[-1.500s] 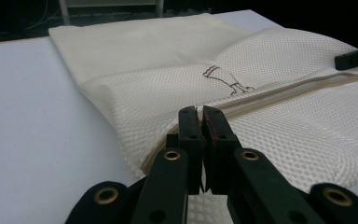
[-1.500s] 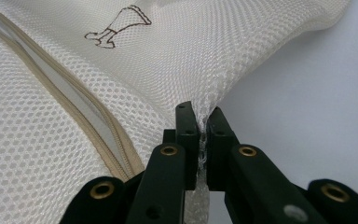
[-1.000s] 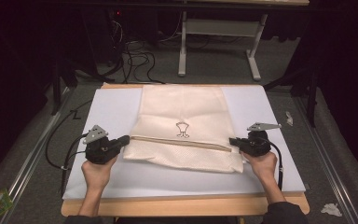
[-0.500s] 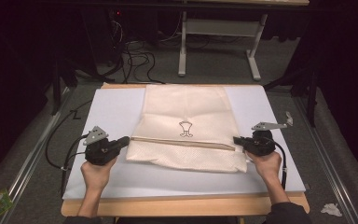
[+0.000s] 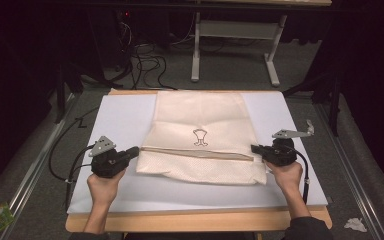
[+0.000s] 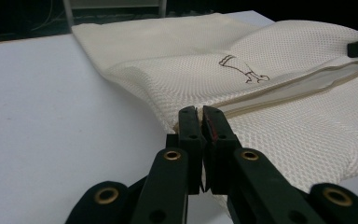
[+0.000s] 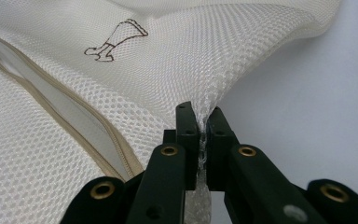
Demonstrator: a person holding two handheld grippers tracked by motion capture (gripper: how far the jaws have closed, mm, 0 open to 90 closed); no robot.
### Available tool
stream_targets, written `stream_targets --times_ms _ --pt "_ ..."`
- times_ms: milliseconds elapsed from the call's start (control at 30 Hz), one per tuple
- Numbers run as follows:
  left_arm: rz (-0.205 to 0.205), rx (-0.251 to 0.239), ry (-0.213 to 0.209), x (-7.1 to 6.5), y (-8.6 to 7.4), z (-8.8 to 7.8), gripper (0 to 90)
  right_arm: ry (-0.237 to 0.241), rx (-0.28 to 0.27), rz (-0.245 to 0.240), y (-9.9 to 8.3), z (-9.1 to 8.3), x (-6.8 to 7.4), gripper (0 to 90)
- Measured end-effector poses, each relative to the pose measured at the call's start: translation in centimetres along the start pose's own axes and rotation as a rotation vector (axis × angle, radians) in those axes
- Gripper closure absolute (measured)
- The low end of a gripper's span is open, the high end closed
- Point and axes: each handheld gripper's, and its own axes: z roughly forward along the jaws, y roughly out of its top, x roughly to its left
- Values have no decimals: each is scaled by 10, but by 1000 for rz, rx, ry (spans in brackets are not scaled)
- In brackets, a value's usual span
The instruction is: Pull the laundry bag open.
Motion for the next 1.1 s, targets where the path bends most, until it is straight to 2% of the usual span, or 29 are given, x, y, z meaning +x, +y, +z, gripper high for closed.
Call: stream_targets --times_ms 200,300,400,733,1033,1100 --pt "2 1 -3 0 -2 0 874 2 -6 10 0 -3 -1 883" --pt "20 17 16 -1 -3 1 876 -1 12 1 -1 -1 -2 886" --pt "10 29 13 1 -5 2 876 -3 15 -10 -2 -1 -2 886" --pt "14 14 -2 -3 -10 2 873 20 5 24 -7 1 -3 881" --pt "41 40 -12 -9 -16 8 871 40 22 58 -19 6 -9 873" --pt "30 36 -17 -9 -17 8 871 45 25 67 -22 7 -9 872"
